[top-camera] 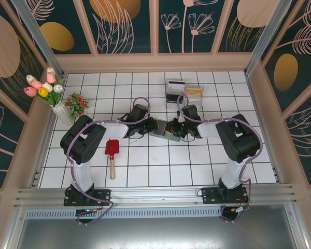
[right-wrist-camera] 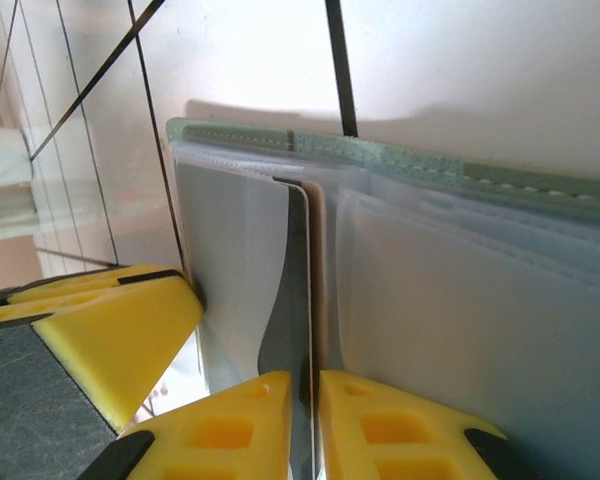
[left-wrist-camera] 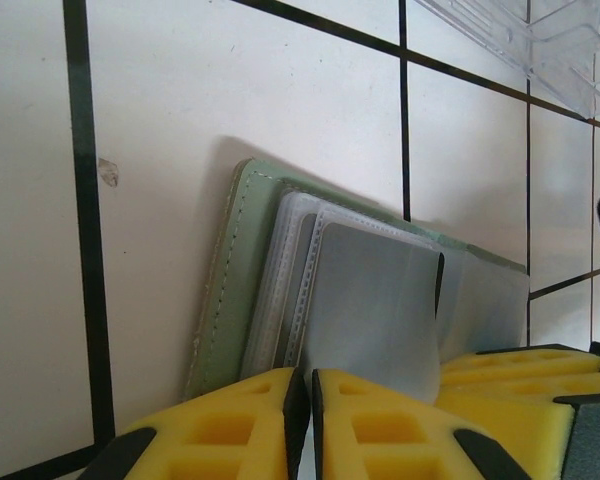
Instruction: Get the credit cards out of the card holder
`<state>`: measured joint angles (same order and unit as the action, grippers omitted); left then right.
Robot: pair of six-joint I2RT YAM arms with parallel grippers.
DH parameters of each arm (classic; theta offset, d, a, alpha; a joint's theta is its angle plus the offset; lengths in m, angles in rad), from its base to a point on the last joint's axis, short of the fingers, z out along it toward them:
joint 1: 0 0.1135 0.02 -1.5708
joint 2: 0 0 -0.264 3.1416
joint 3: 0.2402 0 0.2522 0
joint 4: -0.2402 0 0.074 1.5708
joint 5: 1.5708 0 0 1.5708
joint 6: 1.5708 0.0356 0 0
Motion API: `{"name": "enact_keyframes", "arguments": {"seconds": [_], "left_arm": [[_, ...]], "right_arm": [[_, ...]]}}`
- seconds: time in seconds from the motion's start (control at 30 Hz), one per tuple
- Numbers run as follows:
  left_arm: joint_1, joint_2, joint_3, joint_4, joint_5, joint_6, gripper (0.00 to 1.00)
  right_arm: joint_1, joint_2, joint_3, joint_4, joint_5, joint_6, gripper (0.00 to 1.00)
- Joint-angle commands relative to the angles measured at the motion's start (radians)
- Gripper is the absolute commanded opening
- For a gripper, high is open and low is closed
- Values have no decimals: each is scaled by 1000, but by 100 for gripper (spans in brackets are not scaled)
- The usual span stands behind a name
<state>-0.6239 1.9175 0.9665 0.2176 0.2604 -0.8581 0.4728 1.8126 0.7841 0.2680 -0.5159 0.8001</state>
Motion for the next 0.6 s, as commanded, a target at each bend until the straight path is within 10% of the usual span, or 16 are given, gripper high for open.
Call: {"name": "enact_keyframes", "arguments": {"seconds": [0.0, 0.57], "left_arm": [[1, 51, -67, -228, -57, -6, 16], [2, 60, -60, -221, -33, 0, 15]], "right_arm": [[3, 25, -57, -138, 183, 16, 19], [5, 71, -87, 72, -23, 27, 15]]}}
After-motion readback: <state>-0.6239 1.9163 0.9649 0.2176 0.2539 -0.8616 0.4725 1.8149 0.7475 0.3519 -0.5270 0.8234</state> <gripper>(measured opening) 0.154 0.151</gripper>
